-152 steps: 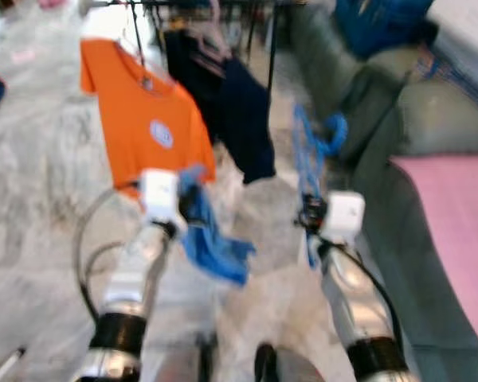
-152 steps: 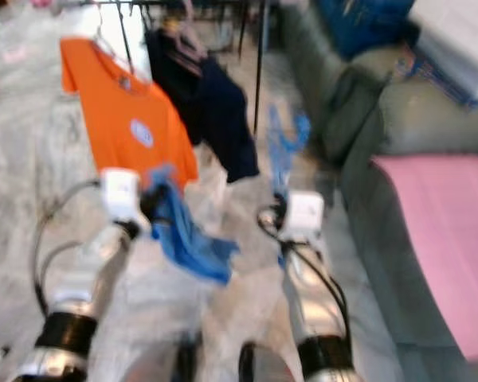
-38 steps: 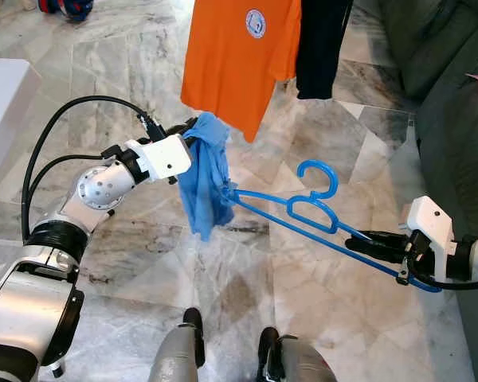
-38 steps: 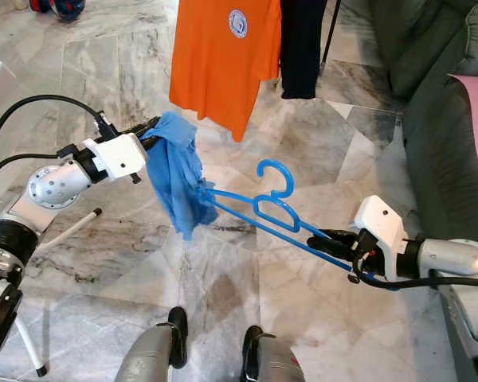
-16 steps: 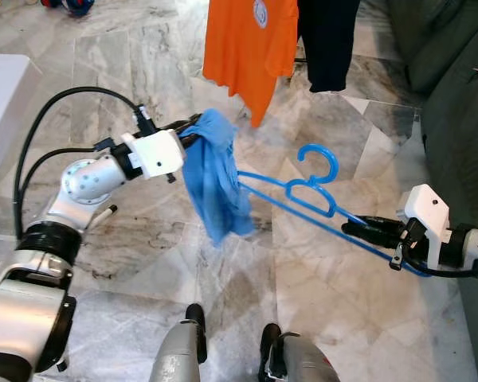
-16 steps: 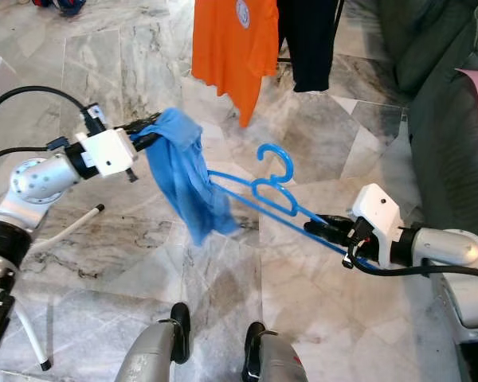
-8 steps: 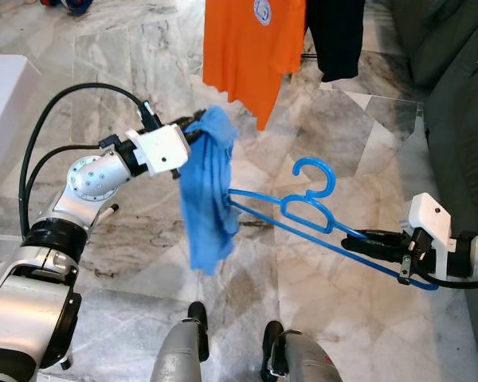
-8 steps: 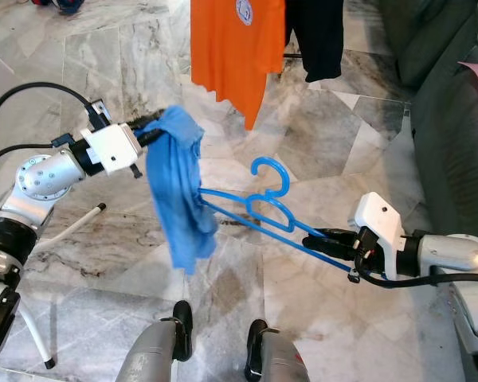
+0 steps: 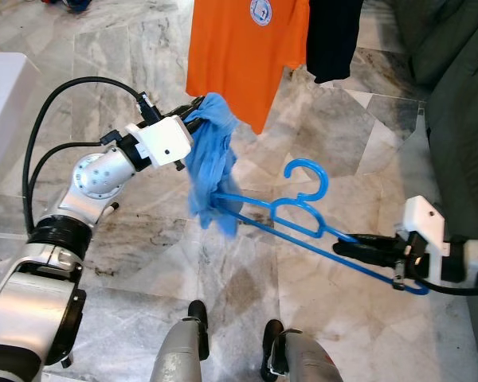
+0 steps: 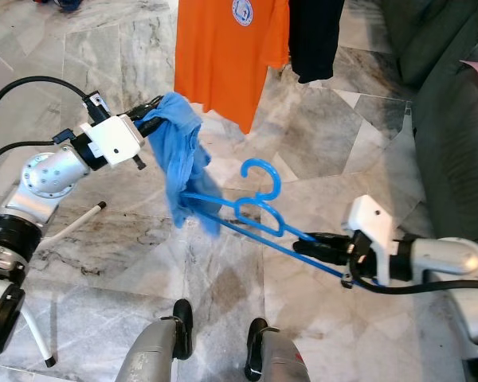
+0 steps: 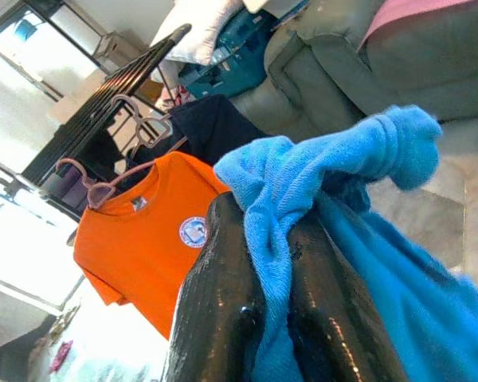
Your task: Hang hanger
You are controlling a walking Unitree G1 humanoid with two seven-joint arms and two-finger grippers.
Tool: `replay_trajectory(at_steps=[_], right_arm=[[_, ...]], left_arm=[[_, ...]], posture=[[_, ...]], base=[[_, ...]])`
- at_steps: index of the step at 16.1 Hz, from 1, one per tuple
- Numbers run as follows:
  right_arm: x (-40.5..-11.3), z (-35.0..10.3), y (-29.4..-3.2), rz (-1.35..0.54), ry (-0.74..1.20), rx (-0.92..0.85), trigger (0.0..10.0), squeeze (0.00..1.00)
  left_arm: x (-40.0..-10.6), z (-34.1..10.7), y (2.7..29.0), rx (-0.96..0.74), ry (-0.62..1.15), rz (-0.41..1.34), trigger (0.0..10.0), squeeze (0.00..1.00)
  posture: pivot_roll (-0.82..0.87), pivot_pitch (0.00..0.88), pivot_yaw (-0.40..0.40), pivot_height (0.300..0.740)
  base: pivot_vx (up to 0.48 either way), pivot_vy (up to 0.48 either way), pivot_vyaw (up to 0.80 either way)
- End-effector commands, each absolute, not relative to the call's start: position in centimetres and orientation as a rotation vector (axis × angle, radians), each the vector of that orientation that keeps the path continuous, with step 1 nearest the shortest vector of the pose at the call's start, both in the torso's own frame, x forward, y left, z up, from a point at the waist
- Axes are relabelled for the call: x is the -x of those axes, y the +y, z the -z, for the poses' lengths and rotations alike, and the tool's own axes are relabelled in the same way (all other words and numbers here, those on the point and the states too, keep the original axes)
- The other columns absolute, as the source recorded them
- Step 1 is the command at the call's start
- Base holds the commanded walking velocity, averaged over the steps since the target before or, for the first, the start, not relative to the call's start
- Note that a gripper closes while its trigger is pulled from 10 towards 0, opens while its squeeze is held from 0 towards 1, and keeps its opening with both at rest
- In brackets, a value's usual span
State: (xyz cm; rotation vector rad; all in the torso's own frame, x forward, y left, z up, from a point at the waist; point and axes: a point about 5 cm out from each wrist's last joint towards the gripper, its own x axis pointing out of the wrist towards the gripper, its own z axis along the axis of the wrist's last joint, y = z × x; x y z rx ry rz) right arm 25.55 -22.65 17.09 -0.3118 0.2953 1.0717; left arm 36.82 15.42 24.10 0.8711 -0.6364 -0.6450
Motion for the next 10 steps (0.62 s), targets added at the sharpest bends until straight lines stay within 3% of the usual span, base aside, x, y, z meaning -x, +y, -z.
replay_trajectory(at_steps=[1,10], right_arm=[[-25.1,-16.7,-22.0,-1.098,0.301,0.313,10.0,0.00],[-25.2,-14.5,-21.7,-1.045,0.354,0.348,10.0,0.00]], left_arm=[[-36.8,-24.3,15.3,-0.847,-0.648,0.635,10.0,0.00],[-37.3,-24.8,16.0,-0.722,-0.633,0.534,10.0,0.00]], posture=[[0.06,0.370,0.036,0.740],[0.06,0.365,0.028,0.740]], base=[[0.000,0.000,0.00],[0.000,0.000,0.00]])
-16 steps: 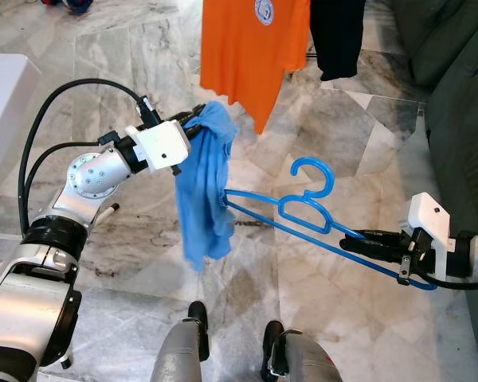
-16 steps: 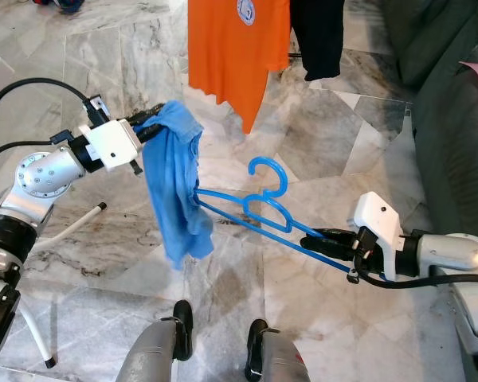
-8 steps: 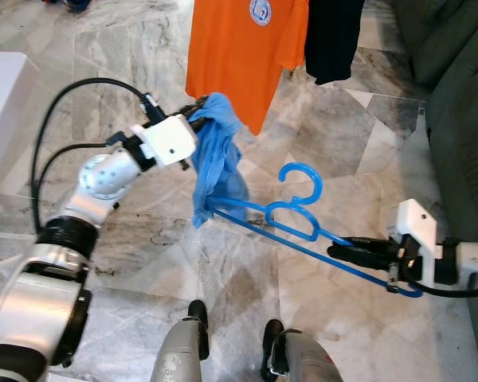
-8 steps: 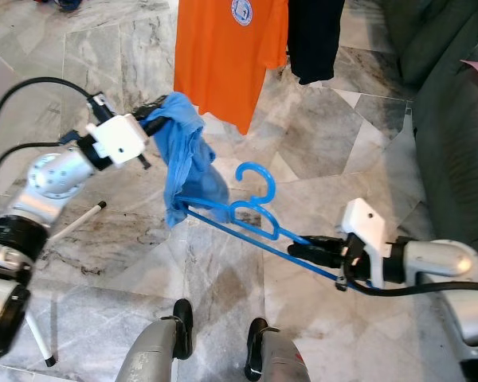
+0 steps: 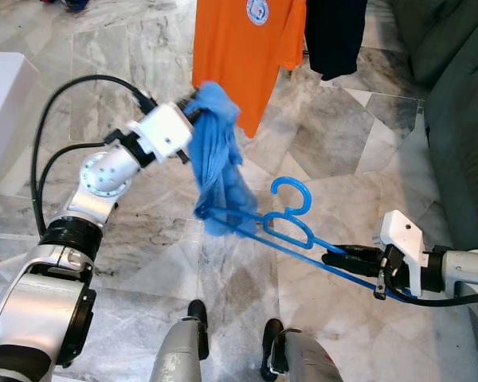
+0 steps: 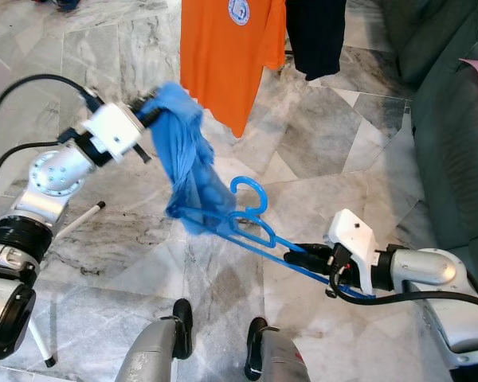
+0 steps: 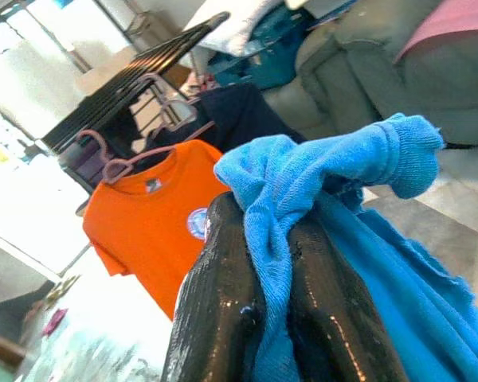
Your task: Hang hanger
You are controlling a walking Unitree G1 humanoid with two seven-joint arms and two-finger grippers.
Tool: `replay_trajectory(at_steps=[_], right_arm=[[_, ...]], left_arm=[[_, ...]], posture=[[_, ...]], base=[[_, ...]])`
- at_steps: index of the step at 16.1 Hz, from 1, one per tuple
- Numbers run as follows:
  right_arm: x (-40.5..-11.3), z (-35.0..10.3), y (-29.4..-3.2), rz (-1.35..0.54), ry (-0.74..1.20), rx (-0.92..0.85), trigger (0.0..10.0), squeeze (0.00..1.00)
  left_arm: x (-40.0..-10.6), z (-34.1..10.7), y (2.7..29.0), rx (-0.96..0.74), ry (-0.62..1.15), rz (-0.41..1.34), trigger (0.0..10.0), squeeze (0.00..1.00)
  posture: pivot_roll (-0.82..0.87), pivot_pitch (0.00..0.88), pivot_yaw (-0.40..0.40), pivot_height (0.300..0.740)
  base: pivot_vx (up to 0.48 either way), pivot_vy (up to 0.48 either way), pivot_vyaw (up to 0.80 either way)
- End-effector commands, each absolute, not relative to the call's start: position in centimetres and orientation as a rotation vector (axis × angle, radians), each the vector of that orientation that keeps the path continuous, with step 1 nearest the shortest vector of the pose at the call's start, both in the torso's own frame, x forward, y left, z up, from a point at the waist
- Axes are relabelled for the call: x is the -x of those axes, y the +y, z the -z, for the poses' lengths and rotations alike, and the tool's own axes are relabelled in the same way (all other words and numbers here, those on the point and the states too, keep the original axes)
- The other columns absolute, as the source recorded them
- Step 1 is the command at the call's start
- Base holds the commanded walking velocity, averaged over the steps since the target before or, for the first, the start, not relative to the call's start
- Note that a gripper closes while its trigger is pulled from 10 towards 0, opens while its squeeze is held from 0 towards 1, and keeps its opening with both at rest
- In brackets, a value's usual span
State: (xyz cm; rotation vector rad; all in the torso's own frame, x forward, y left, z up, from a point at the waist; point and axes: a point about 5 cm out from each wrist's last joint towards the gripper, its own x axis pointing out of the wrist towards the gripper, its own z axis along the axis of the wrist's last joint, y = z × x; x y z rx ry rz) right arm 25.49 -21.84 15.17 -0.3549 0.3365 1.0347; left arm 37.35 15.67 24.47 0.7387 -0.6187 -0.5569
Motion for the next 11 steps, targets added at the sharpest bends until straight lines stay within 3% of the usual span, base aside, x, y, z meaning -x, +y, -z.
replay_trajectory(at_steps=[1,11], right_arm=[[-25.2,-14.4,-21.7,-1.037,0.353,0.346,10.0,0.00],[-26.8,-13.7,-22.6,-0.899,0.315,0.405,10.0,0.00]], left_arm=[[-37.3,-24.9,16.1,-0.721,-0.631,0.528,10.0,0.00],[-36.7,-25.5,16.2,-0.694,-0.666,0.552,10.0,0.00]], posture=[[0.06,0.363,0.027,0.740],[0.06,0.363,0.025,0.740]], base=[[0.000,0.000,0.00],[0.000,0.000,0.00]])
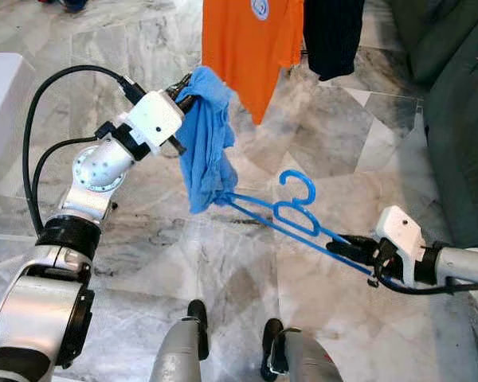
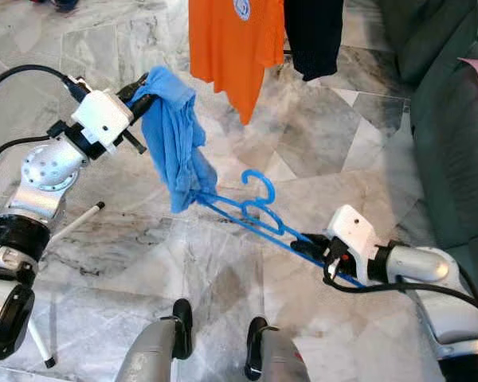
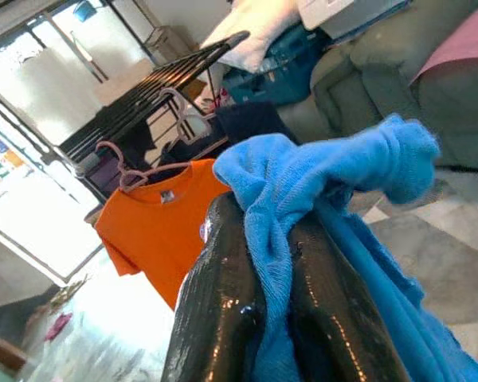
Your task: Hang hanger
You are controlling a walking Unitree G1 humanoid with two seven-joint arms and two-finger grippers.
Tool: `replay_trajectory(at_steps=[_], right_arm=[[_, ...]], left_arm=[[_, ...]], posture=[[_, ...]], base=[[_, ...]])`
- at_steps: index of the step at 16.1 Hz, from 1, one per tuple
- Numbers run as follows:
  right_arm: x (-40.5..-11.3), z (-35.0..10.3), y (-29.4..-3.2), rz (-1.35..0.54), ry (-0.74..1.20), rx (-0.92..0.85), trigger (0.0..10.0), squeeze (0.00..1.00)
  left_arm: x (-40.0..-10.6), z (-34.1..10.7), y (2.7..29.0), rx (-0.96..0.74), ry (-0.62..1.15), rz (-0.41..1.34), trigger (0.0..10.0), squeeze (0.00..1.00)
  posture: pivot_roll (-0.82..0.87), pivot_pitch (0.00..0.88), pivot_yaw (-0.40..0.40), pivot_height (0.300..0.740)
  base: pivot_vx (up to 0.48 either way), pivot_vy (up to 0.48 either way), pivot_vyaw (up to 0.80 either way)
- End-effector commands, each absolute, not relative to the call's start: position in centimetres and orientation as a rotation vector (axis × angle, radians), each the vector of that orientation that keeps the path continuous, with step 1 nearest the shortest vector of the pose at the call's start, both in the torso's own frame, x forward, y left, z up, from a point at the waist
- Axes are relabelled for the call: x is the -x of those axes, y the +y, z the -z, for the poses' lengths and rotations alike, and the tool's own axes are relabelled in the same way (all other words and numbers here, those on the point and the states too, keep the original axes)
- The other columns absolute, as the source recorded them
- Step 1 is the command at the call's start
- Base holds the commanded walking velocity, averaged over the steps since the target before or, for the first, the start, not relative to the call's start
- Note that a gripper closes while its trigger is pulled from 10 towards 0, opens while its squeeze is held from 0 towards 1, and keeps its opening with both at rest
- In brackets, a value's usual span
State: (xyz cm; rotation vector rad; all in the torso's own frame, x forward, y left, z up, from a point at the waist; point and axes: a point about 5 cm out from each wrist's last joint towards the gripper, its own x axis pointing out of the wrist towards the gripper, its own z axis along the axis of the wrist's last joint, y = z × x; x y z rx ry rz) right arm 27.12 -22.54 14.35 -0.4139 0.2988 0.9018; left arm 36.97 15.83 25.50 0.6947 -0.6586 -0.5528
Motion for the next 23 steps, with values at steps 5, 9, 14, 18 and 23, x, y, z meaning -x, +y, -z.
replay_trajectory(at_steps=[5,9,14,18,23], right_arm=[[-27.3,-14.0,-22.8,-0.866,0.281,0.417,10.0,0.00],[-27.7,-14.9,-23.0,-0.861,0.249,0.421,10.0,0.00],[-27.4,-15.4,-22.4,-0.917,0.237,0.394,10.0,0.00],[-27.1,-16.1,-22.1,-0.954,0.223,0.359,10.0,0.00],[-28.1,-15.7,-21.8,-0.884,0.187,0.358,10.0,0.00]], left_arm=[[-36.1,-24.9,16.4,-0.692,-0.654,0.586,10.0,0.00],[-36.1,-24.7,16.1,-0.682,-0.645,0.590,10.0,0.00],[-36.1,-23.9,15.2,-0.676,-0.634,0.611,10.0,0.00],[-36.3,-23.4,15.1,-0.686,-0.613,0.605,10.0,0.00],[-35.9,-23.5,14.8,-0.676,-0.631,0.612,10.0,0.00]], posture=[[0.07,0.364,0.027,0.740],[0.06,0.361,0.023,0.740],[0.06,0.359,0.016,0.740],[0.05,0.359,0.017,0.740],[0.05,0.355,0.021,0.740]], base=[[0.000,0.000,0.00],[0.000,0.000,0.00],[0.000,0.000,0.00],[0.000,0.000,0.00],[0.000,0.000,0.00]])
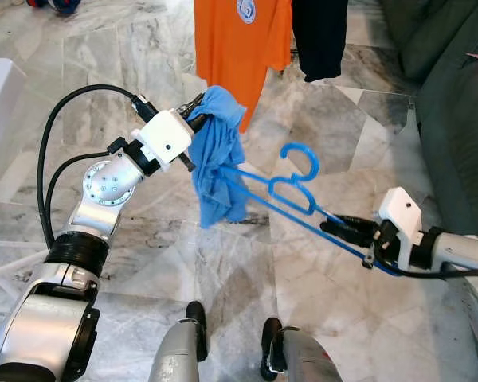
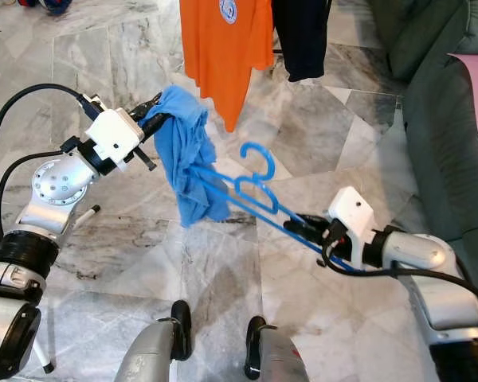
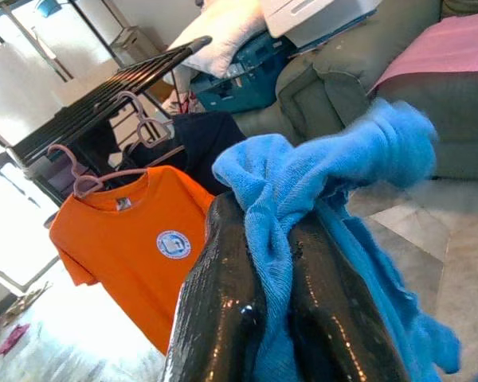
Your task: Hang hanger
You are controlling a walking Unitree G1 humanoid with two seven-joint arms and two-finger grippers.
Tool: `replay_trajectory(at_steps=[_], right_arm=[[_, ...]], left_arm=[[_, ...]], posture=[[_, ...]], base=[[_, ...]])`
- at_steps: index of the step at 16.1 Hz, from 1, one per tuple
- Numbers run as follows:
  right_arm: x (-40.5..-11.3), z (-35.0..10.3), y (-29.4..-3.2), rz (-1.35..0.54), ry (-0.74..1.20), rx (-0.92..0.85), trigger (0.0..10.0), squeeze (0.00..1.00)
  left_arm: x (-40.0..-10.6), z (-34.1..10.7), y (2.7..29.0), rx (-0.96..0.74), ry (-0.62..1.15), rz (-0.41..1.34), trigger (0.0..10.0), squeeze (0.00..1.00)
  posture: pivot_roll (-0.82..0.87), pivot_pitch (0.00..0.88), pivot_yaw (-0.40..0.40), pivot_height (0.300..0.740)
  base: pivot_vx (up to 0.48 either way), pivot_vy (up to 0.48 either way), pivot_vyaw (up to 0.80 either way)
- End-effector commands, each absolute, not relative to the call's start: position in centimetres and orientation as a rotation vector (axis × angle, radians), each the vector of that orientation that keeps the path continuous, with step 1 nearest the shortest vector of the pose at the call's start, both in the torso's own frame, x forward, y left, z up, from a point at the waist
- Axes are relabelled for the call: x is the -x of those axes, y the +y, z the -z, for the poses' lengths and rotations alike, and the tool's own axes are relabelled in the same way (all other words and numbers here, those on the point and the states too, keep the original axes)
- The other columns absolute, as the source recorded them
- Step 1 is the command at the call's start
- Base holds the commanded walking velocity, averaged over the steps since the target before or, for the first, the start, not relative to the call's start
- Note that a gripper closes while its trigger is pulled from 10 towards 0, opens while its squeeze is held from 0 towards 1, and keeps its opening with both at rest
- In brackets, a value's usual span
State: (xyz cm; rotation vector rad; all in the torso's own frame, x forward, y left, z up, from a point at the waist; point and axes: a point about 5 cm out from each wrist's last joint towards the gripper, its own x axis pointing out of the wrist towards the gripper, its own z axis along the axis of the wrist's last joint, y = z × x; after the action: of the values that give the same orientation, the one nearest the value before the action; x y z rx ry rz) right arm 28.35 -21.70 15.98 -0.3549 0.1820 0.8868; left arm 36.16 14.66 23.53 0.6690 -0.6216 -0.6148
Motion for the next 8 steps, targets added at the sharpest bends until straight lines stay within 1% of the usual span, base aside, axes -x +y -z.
replay_trajectory(at_steps=[1,3,8], right_arm=[[-28.4,-15.6,-21.8,-0.867,0.182,0.360,10.0,0.00],[-28.8,-15.3,-21.6,-0.844,0.171,0.346,10.0,0.00],[-28.9,-14.3,-20.9,-0.879,0.196,0.321,10.0,0.00]], left_arm=[[-35.9,-23.5,15.0,-0.673,-0.630,0.607,10.0,0.00],[-35.7,-23.7,15.2,-0.653,-0.636,0.594,10.0,0.00],[-35.5,-24.3,15.2,-0.647,-0.651,0.576,10.0,0.00]], posture=[[0.06,0.353,0.022,0.740],[0.06,0.351,0.021,0.740],[0.07,0.346,0.016,0.740]], base=[[0.000,0.000,0.00],[0.000,0.000,0.00],[0.000,0.000,0.00]])
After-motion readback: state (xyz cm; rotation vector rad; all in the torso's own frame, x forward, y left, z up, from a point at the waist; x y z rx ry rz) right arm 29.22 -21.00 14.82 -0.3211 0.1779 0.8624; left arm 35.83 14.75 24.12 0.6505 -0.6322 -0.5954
